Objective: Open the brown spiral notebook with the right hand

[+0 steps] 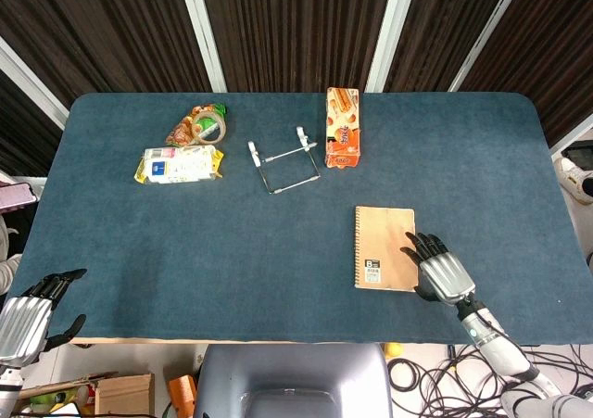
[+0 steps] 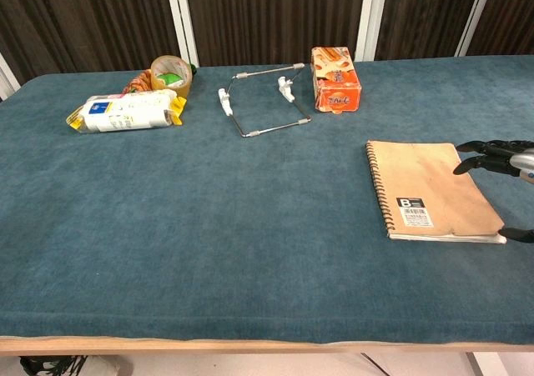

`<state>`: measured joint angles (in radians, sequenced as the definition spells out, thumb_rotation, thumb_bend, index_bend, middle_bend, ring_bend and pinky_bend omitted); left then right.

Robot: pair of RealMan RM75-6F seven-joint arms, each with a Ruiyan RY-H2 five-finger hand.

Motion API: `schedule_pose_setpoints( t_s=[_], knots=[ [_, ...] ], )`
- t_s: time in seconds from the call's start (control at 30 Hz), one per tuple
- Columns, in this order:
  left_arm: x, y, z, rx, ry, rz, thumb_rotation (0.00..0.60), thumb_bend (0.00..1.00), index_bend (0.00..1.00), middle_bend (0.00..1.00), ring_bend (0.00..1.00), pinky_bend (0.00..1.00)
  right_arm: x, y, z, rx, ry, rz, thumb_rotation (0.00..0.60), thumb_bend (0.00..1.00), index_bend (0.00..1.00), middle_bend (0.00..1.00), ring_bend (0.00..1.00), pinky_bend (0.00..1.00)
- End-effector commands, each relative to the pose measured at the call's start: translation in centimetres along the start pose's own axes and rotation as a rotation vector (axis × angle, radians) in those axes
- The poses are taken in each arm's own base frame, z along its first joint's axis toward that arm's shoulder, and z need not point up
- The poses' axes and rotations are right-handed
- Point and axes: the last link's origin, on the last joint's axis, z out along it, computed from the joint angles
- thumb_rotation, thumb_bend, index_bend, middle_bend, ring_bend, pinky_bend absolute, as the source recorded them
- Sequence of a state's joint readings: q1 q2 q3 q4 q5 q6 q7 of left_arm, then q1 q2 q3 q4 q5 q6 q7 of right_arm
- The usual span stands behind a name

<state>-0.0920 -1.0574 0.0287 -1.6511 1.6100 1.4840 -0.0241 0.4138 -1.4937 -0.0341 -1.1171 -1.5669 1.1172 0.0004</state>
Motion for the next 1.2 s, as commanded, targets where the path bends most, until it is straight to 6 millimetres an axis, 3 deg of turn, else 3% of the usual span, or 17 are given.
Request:
schedule_pose_setpoints(
  t_s=[0.03,0.2,0.33,0.43,0.93,1.2],
  knots=[
    [0.0,0.0,0.0,-0.001,0.002,-0.001,0.6,0.32,0.23,0.29,0.25,0.47,0.0,0.0,0.2,-0.002,0.004,-0.003,0.6,0.19,0.19,0.0,0.0,0.11],
    [0.0,0.0,-0.1,-0.002,0.002,-0.001,0.6,0.32,0.23,0.29,0.25,0.47,0.1,0.1,0.6,-0.007,0.024,-0.02,0.6,0.19,0.25,0.07,0.02,0.16],
    [0.0,0.0,-0.1,-0.005,0.003,0.0,0.6,0.32,0.23,0.29,0.25,0.47,0.2,0.0,0.9,-0.004,0.058,-0.027,0.6,0.19,0.37,0.25,0.18,0.28],
    [0.0,0.1,-0.1,-0.006,0.001,0.0,0.6,0.32,0.23,0.29,0.25,0.47,0.2,0.0,1.1,-0.001,0.076,-0.033,0.6,0.22,0.41,0.3,0.23,0.32],
    [0.2,-0.1,-0.2,-0.005,0.006,-0.011,0.6,0.32,0.23,0.29,0.25,0.47,0.1,-0.1,2.2,-0.001,0.078,-0.09,0.6,0.28,0.45,0.33,0.26,0.37],
    [0.2,-0.1,-0.2,-0.01,0.008,-0.014,0.6,0.32,0.23,0.29,0.25,0.47,0.7,-1.2,3.4,0.016,0.128,-0.109,0.6,0.29,0.45,0.33,0.26,0.37]
  ],
)
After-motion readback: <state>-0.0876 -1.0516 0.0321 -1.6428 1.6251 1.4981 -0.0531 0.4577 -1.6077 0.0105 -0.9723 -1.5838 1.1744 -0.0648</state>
